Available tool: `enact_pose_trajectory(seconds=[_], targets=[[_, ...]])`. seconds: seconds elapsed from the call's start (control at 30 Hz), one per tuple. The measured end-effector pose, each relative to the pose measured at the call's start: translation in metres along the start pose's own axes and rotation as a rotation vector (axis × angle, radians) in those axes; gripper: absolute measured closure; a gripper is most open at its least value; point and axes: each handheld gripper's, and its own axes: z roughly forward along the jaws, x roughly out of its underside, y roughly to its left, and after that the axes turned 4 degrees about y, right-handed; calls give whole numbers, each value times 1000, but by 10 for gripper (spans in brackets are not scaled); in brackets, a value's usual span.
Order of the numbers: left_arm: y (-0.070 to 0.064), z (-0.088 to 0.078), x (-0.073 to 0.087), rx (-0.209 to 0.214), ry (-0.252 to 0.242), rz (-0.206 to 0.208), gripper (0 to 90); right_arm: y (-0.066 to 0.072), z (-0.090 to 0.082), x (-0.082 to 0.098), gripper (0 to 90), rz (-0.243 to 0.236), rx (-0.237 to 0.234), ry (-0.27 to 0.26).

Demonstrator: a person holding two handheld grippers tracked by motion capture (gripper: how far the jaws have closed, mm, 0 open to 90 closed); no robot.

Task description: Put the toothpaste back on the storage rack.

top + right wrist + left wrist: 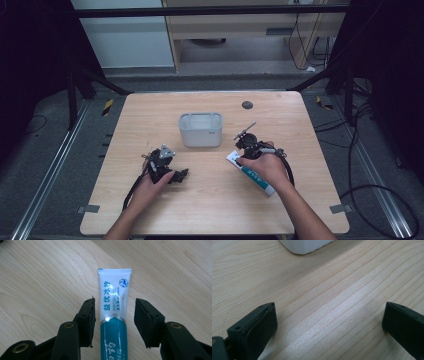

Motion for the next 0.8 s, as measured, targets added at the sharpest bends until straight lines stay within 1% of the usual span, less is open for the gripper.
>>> enact_pose_trajectory(seconds=[0.2,0.23,0.33,0.53,0.7,0.8], targets=[[0,0,0,0,-1,-2,0,-2,4,-2,502,7,-12,17],[0,0,0,0,0,0,0,-2,4,-3,508,15,-16,23],[0,0,0,0,0,0,0,-3,7,-4,513,8,-22,28],[0,0,0,0,0,0,0,-2,13,-6,497,8,-20,49],[0,0,0,0,0,0,0,-4,20,-6,494,24,-20,68],[0,0,0,0,-2,-2,0,-4,23,-6,491,23,-25,78]])
